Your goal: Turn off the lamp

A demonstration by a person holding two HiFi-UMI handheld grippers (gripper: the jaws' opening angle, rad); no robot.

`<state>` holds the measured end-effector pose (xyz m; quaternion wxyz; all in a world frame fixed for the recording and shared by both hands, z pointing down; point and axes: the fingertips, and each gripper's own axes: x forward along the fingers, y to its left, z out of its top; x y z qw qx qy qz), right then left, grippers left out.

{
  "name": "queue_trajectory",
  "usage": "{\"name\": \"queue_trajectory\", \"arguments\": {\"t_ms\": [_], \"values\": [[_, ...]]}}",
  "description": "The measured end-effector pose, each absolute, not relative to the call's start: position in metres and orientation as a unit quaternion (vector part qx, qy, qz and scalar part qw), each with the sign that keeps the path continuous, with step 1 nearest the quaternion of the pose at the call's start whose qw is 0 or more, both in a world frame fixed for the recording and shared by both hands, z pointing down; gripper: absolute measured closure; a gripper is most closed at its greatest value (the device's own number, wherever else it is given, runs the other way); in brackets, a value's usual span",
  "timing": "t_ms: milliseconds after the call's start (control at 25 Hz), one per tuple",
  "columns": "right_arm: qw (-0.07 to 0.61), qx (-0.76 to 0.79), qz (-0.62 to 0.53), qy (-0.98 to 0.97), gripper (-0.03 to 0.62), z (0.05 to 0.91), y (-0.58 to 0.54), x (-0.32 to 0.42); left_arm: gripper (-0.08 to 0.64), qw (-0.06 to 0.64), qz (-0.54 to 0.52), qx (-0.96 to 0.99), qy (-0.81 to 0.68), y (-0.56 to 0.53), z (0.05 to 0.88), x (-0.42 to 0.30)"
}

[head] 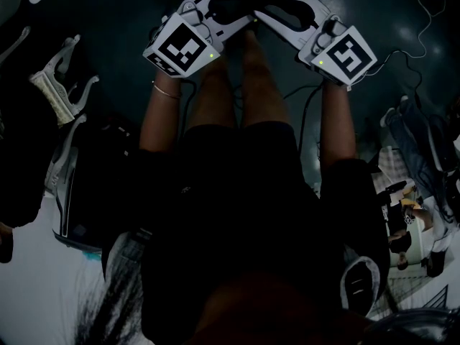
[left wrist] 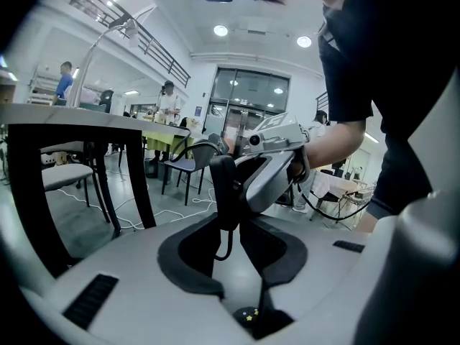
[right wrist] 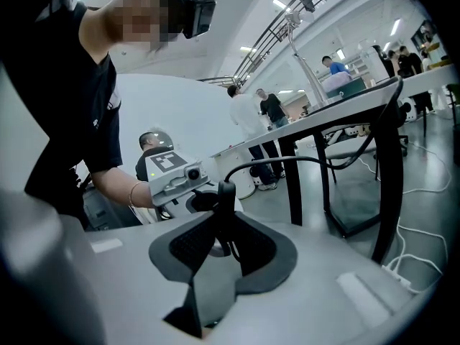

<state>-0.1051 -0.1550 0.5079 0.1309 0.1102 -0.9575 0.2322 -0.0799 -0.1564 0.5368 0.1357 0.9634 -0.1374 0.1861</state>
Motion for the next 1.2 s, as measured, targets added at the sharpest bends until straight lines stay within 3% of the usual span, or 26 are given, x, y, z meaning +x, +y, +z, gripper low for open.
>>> {"name": "queue_trajectory", "arguments": {"t_ms": [1200], "values": [[0.136, 0.141, 0.253, -0.947, 0.523, 0.528, -0.174, -0.100, 0.468, 0.201, 0.131, 0.950, -0.201, -0.179, 0.540, -0.110]]}}
